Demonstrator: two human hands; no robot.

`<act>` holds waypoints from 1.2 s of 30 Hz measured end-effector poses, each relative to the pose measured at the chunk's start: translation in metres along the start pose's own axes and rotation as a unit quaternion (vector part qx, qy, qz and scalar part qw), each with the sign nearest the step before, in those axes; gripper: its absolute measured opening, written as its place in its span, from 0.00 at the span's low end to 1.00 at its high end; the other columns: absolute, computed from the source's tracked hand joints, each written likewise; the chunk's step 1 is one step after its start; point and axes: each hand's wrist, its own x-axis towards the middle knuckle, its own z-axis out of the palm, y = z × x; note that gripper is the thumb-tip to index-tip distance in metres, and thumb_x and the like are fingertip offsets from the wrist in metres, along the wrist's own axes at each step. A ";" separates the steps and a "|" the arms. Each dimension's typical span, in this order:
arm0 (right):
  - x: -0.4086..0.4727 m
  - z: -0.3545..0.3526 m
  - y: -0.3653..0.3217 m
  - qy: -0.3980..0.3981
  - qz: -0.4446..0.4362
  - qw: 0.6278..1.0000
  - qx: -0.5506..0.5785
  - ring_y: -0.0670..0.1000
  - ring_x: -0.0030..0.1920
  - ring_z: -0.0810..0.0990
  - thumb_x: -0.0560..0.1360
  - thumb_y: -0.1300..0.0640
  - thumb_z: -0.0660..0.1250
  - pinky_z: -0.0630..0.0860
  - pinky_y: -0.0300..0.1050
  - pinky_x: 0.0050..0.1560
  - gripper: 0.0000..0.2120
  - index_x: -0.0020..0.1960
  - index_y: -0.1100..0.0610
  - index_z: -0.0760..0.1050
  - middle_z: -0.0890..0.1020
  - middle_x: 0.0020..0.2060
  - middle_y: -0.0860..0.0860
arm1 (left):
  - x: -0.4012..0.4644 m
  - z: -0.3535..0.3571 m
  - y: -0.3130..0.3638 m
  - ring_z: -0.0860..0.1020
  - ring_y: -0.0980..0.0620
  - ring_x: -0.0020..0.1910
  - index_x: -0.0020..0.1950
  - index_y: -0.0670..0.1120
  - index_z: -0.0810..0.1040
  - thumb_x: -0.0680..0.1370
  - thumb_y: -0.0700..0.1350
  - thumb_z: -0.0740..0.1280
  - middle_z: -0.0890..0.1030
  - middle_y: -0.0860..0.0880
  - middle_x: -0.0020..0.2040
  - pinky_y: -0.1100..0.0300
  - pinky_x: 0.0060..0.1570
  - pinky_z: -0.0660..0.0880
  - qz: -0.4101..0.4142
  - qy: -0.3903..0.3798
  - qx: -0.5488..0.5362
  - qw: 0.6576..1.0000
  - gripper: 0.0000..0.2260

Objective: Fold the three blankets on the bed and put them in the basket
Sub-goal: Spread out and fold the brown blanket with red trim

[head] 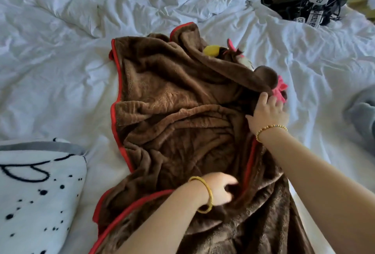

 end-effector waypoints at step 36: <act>-0.011 0.027 -0.055 -0.176 0.033 0.953 0.243 0.62 0.65 0.70 0.72 0.41 0.65 0.66 0.59 0.65 0.41 0.74 0.59 0.48 0.68 0.67 0.60 | -0.024 -0.116 -0.144 0.61 0.40 0.71 0.70 0.50 0.69 0.79 0.50 0.59 0.62 0.39 0.72 0.49 0.68 0.61 -0.367 0.476 -0.236 0.764 0.19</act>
